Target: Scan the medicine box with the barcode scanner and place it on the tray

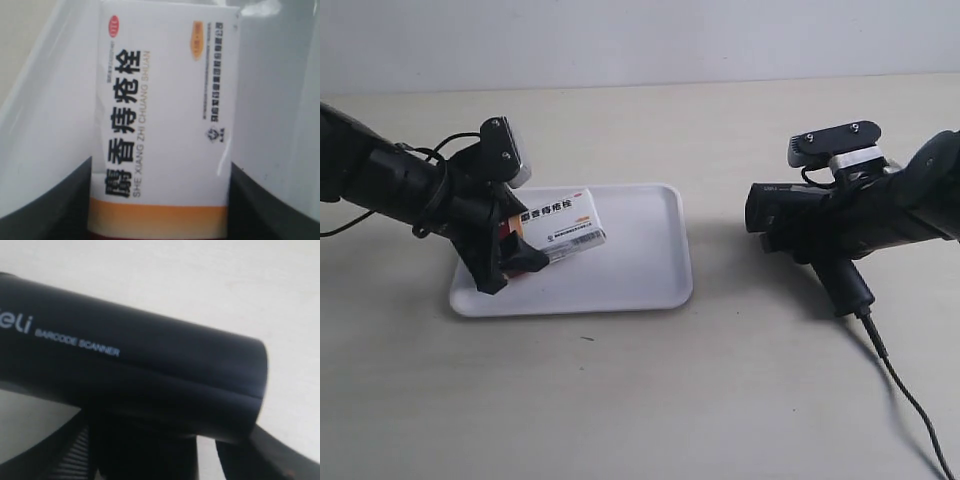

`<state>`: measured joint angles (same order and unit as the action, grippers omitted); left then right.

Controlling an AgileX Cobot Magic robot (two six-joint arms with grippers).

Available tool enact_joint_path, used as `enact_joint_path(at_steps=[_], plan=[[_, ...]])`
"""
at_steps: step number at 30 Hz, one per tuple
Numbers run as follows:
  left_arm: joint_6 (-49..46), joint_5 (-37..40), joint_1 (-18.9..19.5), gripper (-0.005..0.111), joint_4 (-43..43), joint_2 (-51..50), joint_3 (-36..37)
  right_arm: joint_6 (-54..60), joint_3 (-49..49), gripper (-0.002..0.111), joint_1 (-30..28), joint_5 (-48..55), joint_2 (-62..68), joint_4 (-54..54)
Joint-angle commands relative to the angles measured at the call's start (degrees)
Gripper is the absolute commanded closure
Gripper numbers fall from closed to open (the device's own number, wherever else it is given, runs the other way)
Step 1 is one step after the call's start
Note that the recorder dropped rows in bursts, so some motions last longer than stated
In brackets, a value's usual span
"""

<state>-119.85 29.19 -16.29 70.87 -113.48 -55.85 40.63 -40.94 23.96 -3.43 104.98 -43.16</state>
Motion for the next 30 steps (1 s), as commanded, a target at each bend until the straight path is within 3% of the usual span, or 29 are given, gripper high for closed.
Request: enact_joint_path(at_steps=[1, 4, 10, 17, 20, 24, 27, 30], plan=[[-0.2, -1.5, -0.4, 0.106, 1.5, -1.1, -0.5, -3.8, -0.1, 0.106, 0.0, -1.5, -0.1, -1.6], [-0.2, -1.5, -0.4, 0.095, 1.5, -1.1, -0.7, -3.7, -0.1, 0.095, 0.0, -1.5, -0.1, -1.6], [0.2, -0.7, -0.4, 0.049, 3.7, -1.1, -0.7, -3.7, -0.1, 0.075, 0.0, -0.7, 0.9, -1.6], [0.0, 1.4, -0.4, 0.023, 3.0, -1.1, -0.7, -3.6, -0.1, 0.061, 0.0, -0.2, 1.3, -1.6], [0.1, 2.1, -0.4, 0.013, 3.0, -0.8, -0.7, -3.6, -0.1, 0.049, 0.0, -0.2, 1.3, -1.6], [1.3, 2.3, -0.4, 0.005, 3.0, 2.6, -0.7, -4.4, -0.1, 0.026, 0.0, -0.3, 1.3, -1.8], [7.2, 2.7, -0.4, 0.006, 1.2, 7.7, -0.7, -5.9, -0.1, 0.015, 0.0, -0.2, 0.6, -1.8], [16.4, 6.1, -0.4, 0.025, -5.3, 14.4, -0.7, -3.9, -0.1, 0.014, 0.0, 1.7, -3.0, -1.6]])
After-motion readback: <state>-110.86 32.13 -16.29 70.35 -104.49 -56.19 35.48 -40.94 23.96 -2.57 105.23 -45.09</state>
